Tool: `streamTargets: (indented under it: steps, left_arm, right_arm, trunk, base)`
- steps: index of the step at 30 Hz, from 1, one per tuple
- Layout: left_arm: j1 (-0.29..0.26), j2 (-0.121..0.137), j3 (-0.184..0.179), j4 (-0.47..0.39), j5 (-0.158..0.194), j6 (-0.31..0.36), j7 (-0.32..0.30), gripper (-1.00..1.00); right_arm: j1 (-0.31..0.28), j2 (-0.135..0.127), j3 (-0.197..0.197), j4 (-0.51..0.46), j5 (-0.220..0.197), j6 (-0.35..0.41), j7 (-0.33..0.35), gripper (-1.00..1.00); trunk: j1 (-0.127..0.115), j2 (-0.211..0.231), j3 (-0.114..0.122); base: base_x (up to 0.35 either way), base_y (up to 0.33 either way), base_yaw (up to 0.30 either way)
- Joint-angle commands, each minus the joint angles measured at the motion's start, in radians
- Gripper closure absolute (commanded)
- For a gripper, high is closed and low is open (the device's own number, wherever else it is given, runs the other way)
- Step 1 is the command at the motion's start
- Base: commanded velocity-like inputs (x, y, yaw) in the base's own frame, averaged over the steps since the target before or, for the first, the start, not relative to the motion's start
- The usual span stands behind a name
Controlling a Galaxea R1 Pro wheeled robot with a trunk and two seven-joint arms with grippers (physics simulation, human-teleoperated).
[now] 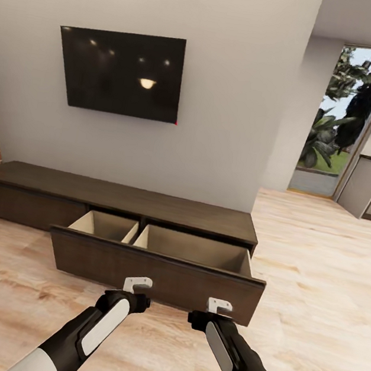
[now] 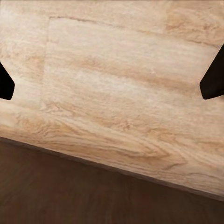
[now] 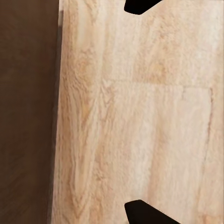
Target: Place each of the two pumpkins and all three candles from the living room inside a cabinet in the living room (use any cabinet), then make sure every cabinet is closed, and position the cauldron so it is next to a table in the living room.
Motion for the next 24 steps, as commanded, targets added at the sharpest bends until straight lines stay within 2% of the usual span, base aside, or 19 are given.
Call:
streamTargets:
  steps: [1, 18, 24]
  left_arm:
    - [-0.001, 0.0, -0.002, -0.001, 0.01, 0.0, 0.01, -1.0]
    - [-0.001, 0.0, -0.002, -0.001, 0.01, 0.0, 0.011, -1.0]
    - [-0.001, 0.008, 0.018, -0.002, 0.01, -0.002, 0.014, -1.0]
  right_arm:
    - [-0.001, -0.001, 0.004, -0.002, -0.011, 0.002, -0.01, -1.0]
    - [-0.001, -0.001, 0.003, 0.005, -0.012, 0.002, -0.007, -1.0]
    - [-0.001, -0.004, 0.001, 0.007, -0.012, 0.002, -0.001, -1.0]
  trunk:
    - [0.0, -0.001, -0.001]
    - [0.0, -0.001, -0.008]
    - [0.0, -0.001, -0.01]
  base:
    - [0.003, 0.0, 0.274]
    - [0.0, 0.0, 0.274]
    - [0.0, 0.0, 0.274]
